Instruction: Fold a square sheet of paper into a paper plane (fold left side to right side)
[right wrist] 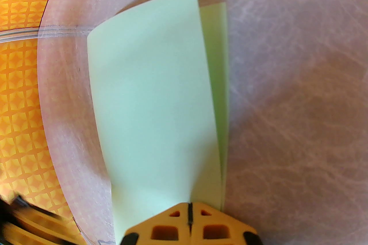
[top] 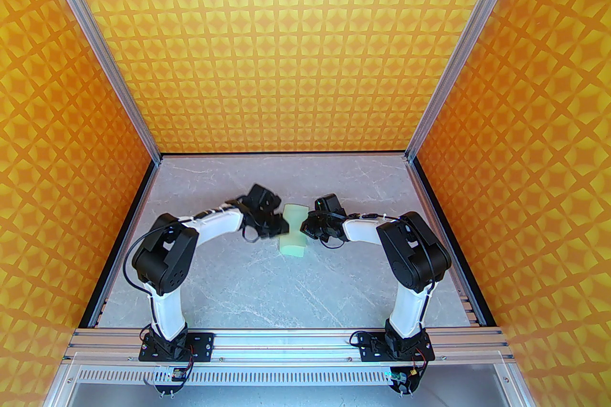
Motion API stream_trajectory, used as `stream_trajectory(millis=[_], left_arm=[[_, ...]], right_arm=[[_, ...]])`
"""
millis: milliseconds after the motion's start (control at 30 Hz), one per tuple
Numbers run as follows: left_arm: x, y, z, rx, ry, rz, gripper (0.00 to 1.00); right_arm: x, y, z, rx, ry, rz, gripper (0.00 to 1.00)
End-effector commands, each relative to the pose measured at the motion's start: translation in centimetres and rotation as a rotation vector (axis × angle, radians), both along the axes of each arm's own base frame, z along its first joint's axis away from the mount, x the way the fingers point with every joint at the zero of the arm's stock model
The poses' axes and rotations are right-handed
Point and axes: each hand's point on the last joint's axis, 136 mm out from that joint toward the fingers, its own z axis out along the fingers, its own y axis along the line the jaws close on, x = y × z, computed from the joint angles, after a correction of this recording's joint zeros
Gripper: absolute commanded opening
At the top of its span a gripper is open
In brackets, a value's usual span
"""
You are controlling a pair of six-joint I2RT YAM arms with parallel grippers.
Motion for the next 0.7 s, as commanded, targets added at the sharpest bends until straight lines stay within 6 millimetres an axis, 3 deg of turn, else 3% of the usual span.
stream_trajectory(millis=[0, 233, 667], left_arm=[[0.8, -1.1, 1.4, -0.075, -0.030, 0.029, 0.16], [-0.2, 0.4, -1.6, 0.024, 0.004, 0.015, 0.16], [-2.2, 3.2, -4.8, 0.176, 0.032, -0.039, 0.16]], right_arm=[[-3.3, -2.5, -4.0, -0.124, 0.129, -0.012, 0.00], [-3.3, -2.5, -3.9, -0.125, 0.127, -0.012, 0.00], [-3.3, -2.4, -4.0, -0.124, 0.128, -0.014, 0.00]])
